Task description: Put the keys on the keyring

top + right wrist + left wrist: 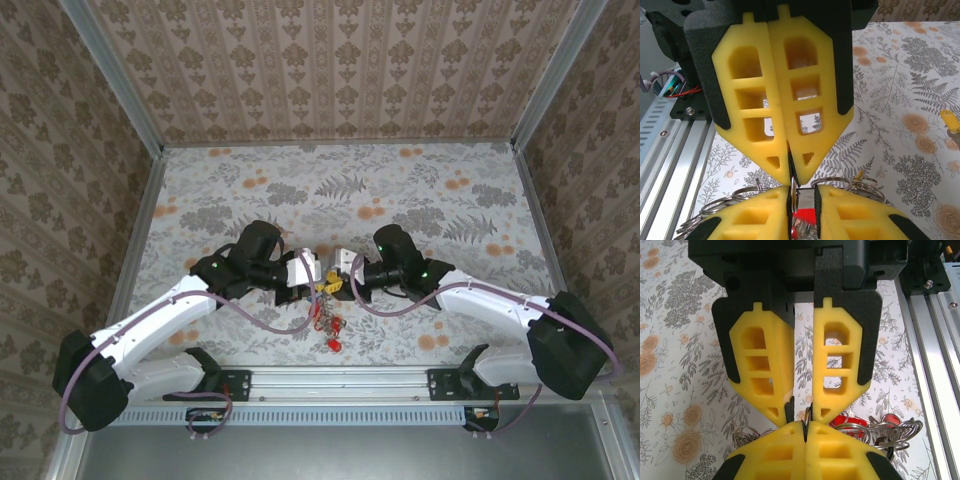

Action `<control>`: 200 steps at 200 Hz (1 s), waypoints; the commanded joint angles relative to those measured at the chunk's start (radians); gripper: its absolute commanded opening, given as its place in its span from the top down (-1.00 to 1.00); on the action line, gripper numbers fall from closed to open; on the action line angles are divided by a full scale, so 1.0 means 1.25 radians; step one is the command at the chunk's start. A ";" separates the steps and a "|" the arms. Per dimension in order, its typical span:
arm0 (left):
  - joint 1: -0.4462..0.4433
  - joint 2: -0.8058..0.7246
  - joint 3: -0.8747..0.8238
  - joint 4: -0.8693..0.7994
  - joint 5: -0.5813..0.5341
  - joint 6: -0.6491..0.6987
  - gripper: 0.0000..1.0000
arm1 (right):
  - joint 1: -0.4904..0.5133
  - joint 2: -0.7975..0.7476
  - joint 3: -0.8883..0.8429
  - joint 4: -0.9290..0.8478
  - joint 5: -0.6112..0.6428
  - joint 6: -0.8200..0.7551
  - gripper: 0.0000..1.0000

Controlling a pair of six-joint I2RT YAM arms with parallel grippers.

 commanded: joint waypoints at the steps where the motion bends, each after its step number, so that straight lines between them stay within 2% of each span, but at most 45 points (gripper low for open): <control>1: -0.004 -0.002 0.020 0.037 0.032 -0.015 1.00 | 0.000 0.017 0.029 0.007 -0.019 0.009 0.67; 9: -0.005 -0.003 0.019 0.041 0.030 -0.016 1.00 | 0.000 0.021 0.032 0.002 -0.020 0.006 0.76; 20: -0.004 -0.006 0.017 0.049 0.033 -0.019 1.00 | 0.000 0.023 0.034 -0.001 -0.021 0.003 1.00; 47: -0.005 -0.008 0.018 0.047 0.036 -0.035 0.99 | 0.000 0.009 0.014 0.031 -0.020 0.012 1.00; 62: -0.001 -0.017 0.017 0.046 0.046 -0.063 0.52 | 0.000 -0.016 -0.015 0.073 0.007 0.016 1.00; 73: 0.007 -0.033 0.013 0.040 0.099 -0.073 0.26 | -0.001 -0.042 -0.030 0.073 0.024 -0.002 1.00; 89: 0.028 -0.072 0.002 0.060 0.103 -0.133 -0.36 | 0.001 -0.097 -0.043 0.050 0.036 -0.045 1.00; 111: 0.070 -0.119 0.007 0.067 0.081 -0.211 -0.50 | 0.003 -0.170 -0.063 0.039 0.087 -0.082 1.00; 114: 0.074 -0.125 0.008 0.068 0.072 -0.222 -0.55 | 0.003 -0.177 -0.064 0.034 0.094 -0.089 1.00; 120: 0.083 -0.136 0.010 0.068 0.044 -0.244 -0.80 | 0.004 -0.193 -0.068 0.027 0.107 -0.100 1.00; 136: 0.100 -0.160 0.018 0.062 -0.048 -0.312 -0.90 | 0.008 -0.226 -0.082 0.030 0.141 -0.133 1.00; 141: 0.106 -0.166 0.023 0.058 -0.081 -0.334 -0.99 | 0.010 -0.234 -0.085 0.030 0.146 -0.140 1.00; 151: 0.118 -0.171 0.035 0.046 -0.162 -0.393 -1.00 | 0.012 -0.250 -0.086 0.023 0.158 -0.158 1.00; 174: 0.139 -0.170 0.060 -0.023 -0.435 -0.609 -1.00 | 0.015 -0.290 -0.089 -0.011 0.172 -0.229 1.00; 200: 0.194 -0.162 0.052 -0.052 -0.464 -0.706 -1.00 | 0.015 -0.329 -0.093 -0.024 0.187 -0.300 1.00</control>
